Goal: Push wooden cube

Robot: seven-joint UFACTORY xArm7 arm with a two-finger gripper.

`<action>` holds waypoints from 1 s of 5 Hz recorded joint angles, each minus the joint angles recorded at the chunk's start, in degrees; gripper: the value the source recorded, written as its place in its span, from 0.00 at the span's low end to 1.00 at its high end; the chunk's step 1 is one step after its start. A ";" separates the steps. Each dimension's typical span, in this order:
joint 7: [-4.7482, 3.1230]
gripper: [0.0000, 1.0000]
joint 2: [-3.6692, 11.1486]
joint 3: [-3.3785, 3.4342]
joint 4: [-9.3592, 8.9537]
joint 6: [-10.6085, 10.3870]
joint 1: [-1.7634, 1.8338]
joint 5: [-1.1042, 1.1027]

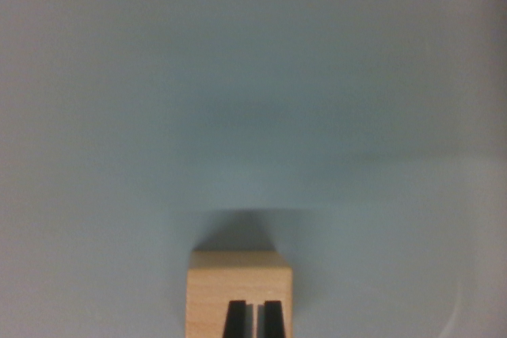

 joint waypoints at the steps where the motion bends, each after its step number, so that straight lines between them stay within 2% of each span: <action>1: -0.09 0.00 -0.34 -0.36 -2.53 -2.48 -0.47 -0.50; 2: -0.09 0.00 -0.34 -0.36 -2.53 -2.48 -0.47 -0.50; 3: -0.18 0.00 -0.66 -0.70 -4.86 -4.75 -0.90 -0.96; 4: -0.18 0.00 -0.66 -0.70 -4.86 -4.75 -0.90 -0.96; 5: -0.26 0.00 -0.98 -1.03 -7.22 -7.06 -1.34 -1.43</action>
